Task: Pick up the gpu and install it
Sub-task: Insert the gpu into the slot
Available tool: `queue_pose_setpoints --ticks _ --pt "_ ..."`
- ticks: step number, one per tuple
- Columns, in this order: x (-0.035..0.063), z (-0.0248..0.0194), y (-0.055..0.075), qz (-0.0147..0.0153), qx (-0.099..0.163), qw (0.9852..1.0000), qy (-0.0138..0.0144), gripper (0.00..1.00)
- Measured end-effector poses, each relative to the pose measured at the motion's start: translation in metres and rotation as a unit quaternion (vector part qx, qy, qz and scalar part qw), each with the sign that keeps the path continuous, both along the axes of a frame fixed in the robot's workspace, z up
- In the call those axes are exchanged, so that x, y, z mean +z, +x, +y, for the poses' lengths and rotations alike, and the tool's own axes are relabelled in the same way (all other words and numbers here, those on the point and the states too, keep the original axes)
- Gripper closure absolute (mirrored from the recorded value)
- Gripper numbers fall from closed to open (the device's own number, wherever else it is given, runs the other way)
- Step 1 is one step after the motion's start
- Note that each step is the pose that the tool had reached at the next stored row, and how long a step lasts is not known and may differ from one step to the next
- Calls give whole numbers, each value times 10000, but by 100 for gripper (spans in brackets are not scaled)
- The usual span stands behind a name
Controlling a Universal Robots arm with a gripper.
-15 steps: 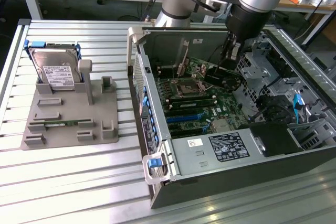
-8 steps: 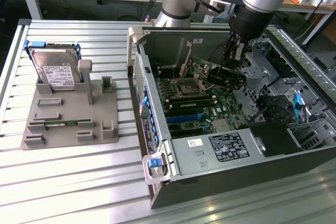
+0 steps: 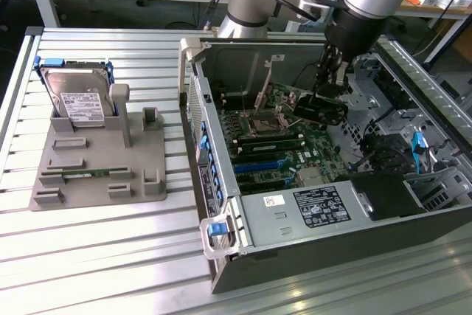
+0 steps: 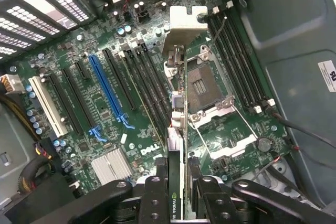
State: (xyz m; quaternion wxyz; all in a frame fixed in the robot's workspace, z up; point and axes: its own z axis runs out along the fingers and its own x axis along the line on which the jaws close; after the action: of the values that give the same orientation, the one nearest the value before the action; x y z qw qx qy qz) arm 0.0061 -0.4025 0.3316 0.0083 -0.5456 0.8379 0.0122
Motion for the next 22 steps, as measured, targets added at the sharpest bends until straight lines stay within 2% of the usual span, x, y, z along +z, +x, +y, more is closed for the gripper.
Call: queue_pose_setpoints --ticks 1,3,7,10,11,14,16,18,21,22 --pt "-1 0 0 0 86 10000 0 74" --pt "-4 0 0 0 442 9990 0 74" --pt "-7 0 1 0 766 9971 0 74" --pt "-10 0 1 0 1006 9949 0 74" --pt "-12 0 0 0 1134 9935 0 74" --pt "-14 0 1 0 1349 9909 0 74" --pt "-16 0 1 0 1510 9885 0 74" --pt "-19 0 1 0 1733 9849 0 74" --pt "-21 0 1 0 1948 9808 0 74" --pt "-22 0 1 0 2065 9784 0 74"
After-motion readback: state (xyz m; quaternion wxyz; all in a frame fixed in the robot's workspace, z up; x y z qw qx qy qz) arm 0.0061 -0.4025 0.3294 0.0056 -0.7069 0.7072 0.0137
